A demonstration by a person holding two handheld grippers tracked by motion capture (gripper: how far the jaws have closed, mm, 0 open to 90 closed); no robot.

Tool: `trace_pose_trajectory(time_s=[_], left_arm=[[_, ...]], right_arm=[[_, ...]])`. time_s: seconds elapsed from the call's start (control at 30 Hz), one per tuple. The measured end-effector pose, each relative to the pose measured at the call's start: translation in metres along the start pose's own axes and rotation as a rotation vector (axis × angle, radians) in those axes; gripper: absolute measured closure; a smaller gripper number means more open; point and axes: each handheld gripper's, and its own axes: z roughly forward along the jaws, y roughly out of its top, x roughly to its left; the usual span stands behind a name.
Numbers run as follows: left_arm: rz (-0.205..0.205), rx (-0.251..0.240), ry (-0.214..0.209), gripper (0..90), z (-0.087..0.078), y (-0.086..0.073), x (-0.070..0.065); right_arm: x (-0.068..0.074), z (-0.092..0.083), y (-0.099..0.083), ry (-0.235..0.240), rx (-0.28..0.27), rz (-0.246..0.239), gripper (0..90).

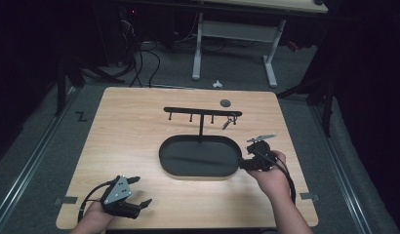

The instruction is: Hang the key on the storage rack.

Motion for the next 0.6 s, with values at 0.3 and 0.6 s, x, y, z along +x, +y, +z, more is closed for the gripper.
trace_pose_trajectory(time_s=[0.3, 0.6], left_arm=[[-0.006, 0.003, 0.004, 15.3, 0.000, 0.000, 0.000], [-0.009, 0.005, 0.010, 15.3, 0.001, 0.000, 0.001]], right_arm=[[-0.005, 0.008, -0.039, -0.021, -0.101, 0.026, 27.6], [0.003, 0.016, -0.090, 0.006, -0.223, 0.030, 26.0]])
